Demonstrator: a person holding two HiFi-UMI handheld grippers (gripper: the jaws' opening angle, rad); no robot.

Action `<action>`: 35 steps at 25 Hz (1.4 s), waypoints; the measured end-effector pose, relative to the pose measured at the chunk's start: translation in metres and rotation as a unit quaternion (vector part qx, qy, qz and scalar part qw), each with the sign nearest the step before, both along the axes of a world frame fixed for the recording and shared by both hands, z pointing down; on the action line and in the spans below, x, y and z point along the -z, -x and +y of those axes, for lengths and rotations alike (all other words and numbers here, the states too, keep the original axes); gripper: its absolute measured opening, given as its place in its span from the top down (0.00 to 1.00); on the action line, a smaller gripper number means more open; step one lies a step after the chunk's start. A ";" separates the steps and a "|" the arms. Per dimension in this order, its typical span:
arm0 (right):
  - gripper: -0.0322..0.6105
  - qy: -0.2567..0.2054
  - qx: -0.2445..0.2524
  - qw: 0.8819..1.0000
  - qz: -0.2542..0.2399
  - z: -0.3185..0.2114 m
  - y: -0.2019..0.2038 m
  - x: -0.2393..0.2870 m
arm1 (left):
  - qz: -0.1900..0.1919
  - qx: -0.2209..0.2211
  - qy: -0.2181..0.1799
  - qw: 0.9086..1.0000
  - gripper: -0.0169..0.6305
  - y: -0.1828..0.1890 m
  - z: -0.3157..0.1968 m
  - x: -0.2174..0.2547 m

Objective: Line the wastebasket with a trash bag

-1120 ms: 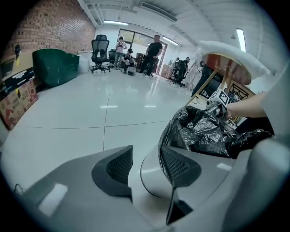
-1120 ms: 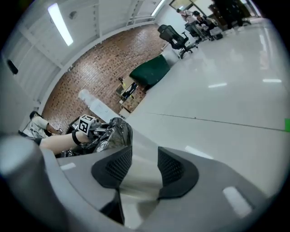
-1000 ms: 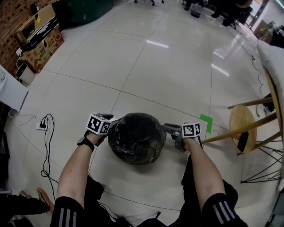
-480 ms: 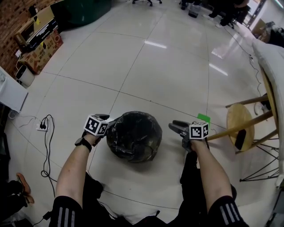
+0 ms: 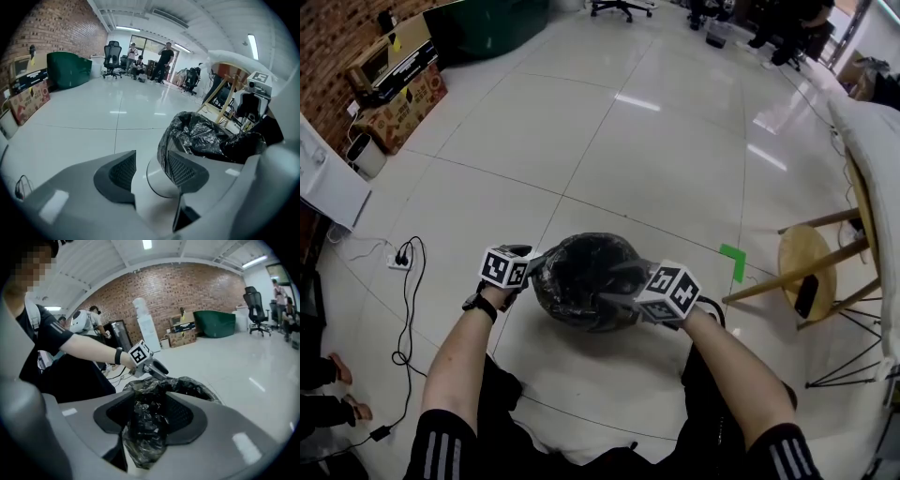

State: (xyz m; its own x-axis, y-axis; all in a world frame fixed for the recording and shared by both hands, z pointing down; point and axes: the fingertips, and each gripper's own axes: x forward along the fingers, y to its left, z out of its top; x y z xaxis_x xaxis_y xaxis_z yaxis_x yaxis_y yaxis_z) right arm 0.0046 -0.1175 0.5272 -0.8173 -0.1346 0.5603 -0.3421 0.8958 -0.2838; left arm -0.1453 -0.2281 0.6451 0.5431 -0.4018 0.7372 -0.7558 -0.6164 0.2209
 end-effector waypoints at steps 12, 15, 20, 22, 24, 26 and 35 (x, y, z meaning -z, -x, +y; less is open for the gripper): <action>0.66 -0.045 0.104 0.940 0.322 0.004 0.007 -0.154 | 0.015 -0.001 -0.005 1.000 0.65 -0.007 0.014 0.000; 0.67 -0.066 0.141 0.910 0.385 -0.003 0.004 -0.178 | 0.048 -0.001 0.002 0.999 0.64 -0.009 0.014 0.004; 0.67 -0.054 0.156 0.901 0.400 -0.010 0.007 -0.190 | 0.085 -0.012 0.013 0.996 0.59 -0.001 0.013 0.011; 0.67 -0.042 0.155 0.902 0.401 -0.009 0.006 -0.192 | 0.112 -0.012 0.017 0.993 0.58 0.006 0.015 0.018; 0.67 -0.043 0.159 0.901 0.402 -0.009 0.006 -0.192 | 0.133 -0.020 0.025 0.991 0.57 0.012 0.020 0.024; 0.67 -0.053 0.156 0.904 0.395 -0.011 0.006 -0.190 | 0.132 -0.034 0.025 0.990 0.57 0.014 0.028 0.030; 0.65 -0.108 0.098 0.941 0.304 -0.018 0.014 -0.141 | 0.078 -0.030 0.004 0.996 0.57 -0.010 0.075 0.051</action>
State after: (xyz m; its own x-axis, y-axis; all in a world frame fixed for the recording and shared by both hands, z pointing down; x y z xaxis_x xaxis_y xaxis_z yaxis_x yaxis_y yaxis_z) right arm -0.0095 -0.1354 0.6684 -0.3749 -0.1788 0.9097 -0.2049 0.9729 0.1068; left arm -0.1349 -0.1533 0.5939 0.6746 -0.3596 0.6447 -0.6737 -0.6569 0.3385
